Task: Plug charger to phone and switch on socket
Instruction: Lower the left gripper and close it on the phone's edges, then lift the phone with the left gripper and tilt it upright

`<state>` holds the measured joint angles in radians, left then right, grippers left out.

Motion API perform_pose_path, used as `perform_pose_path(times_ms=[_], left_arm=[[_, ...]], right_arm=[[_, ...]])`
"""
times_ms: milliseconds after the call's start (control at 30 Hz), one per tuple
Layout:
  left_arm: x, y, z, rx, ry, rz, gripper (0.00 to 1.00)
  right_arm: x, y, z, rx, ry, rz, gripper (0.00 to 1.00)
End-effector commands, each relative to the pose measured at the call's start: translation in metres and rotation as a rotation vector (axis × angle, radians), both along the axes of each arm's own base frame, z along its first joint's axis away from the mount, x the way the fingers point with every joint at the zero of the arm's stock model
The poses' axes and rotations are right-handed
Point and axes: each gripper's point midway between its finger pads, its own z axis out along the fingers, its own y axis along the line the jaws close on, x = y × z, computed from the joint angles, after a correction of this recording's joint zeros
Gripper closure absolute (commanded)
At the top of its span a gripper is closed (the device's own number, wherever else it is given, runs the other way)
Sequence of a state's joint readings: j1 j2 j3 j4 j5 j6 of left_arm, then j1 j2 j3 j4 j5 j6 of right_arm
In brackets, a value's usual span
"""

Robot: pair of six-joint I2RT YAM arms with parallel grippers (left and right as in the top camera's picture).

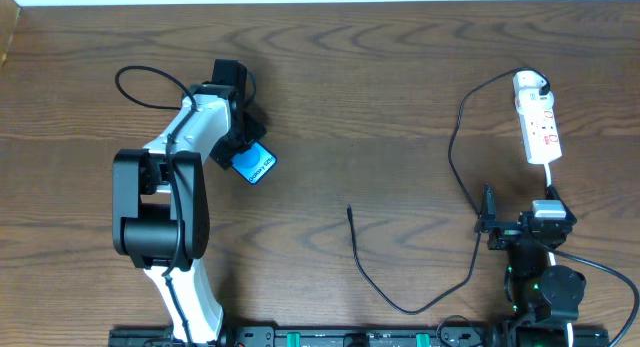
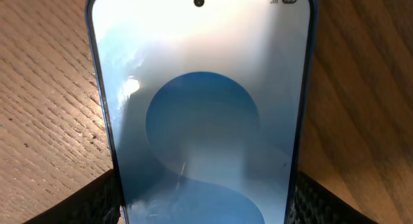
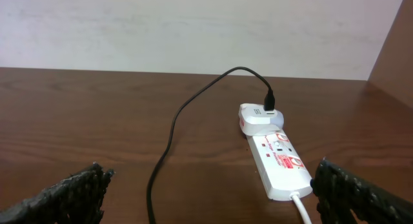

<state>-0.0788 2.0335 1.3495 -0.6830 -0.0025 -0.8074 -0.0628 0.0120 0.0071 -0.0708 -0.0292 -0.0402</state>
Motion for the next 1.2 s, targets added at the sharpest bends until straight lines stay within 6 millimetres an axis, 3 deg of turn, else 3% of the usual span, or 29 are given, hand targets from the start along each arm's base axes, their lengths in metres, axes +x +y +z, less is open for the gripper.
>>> perform_pose_path(times_ms=[0,300,367,800,1167], left_arm=[[-0.023,-0.004,-0.032,-0.040,0.101,0.001,0.45],[-0.023,-0.004,-0.032,-0.040,0.100,0.001,0.87],[-0.023,-0.004,-0.032,-0.040,0.100,0.001,0.92],[-0.016,-0.005,-0.022,-0.043,0.066,0.000,0.93],[0.002,-0.006,0.039,-0.054,-0.098,-0.004,0.93]], right_arm=[[0.000,0.000,0.000,0.001,0.000,0.000,0.01],[0.000,0.000,0.000,0.001,0.000,0.000,0.01],[0.000,0.000,0.000,0.001,0.000,0.000,0.01],[0.000,0.000,0.000,0.001,0.000,0.000,0.01],[0.000,0.000,0.000,0.001,0.000,0.000,0.01]])
